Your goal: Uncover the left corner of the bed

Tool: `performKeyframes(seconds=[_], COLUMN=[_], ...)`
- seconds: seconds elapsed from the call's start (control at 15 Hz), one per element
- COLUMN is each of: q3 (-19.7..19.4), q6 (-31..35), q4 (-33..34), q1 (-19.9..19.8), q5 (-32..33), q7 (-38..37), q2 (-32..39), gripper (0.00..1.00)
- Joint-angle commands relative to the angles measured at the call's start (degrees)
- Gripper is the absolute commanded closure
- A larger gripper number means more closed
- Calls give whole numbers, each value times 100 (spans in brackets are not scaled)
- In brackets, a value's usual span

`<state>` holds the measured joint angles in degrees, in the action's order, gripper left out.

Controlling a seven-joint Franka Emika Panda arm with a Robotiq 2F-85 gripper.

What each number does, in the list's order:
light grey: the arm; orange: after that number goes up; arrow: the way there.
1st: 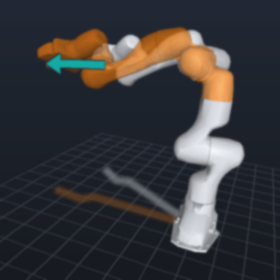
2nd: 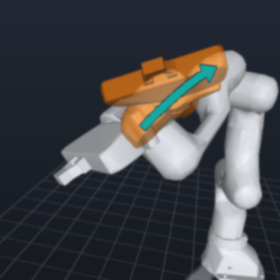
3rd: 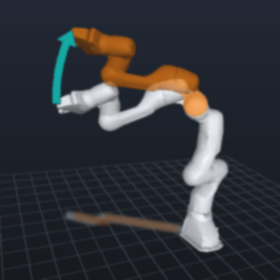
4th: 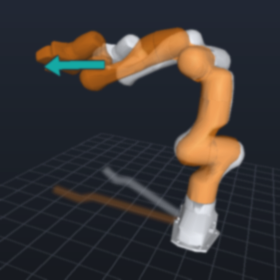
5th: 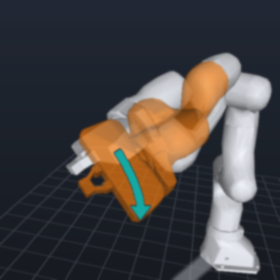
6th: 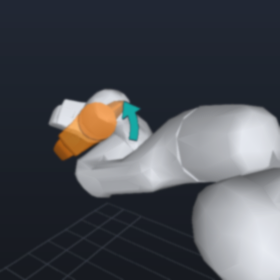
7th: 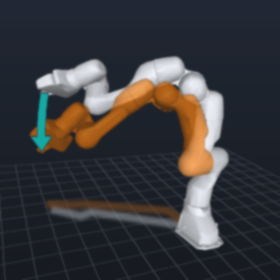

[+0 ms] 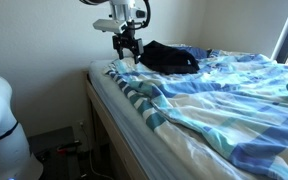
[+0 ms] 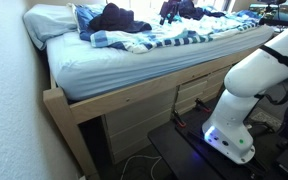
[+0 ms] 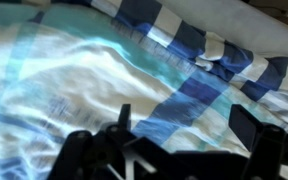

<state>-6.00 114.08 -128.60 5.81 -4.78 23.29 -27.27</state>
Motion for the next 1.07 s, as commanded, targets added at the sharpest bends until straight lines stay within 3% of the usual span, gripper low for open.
performKeyframes(seconds=[0.0, 0.4, 0.73, 0.93, 1.0], q3=[308, 759, 912, 901, 994], q6=[-159, 43, 188, 499, 339], q4=[427, 882, 941, 860, 832], q1=[226, 724, 1092, 1297, 1139], q5=[180, 435, 259, 192, 259], q7=[431, 961, 1470, 2261, 1791], q2=[-18, 178, 446, 594, 478], gripper=[0, 0, 0, 0, 0])
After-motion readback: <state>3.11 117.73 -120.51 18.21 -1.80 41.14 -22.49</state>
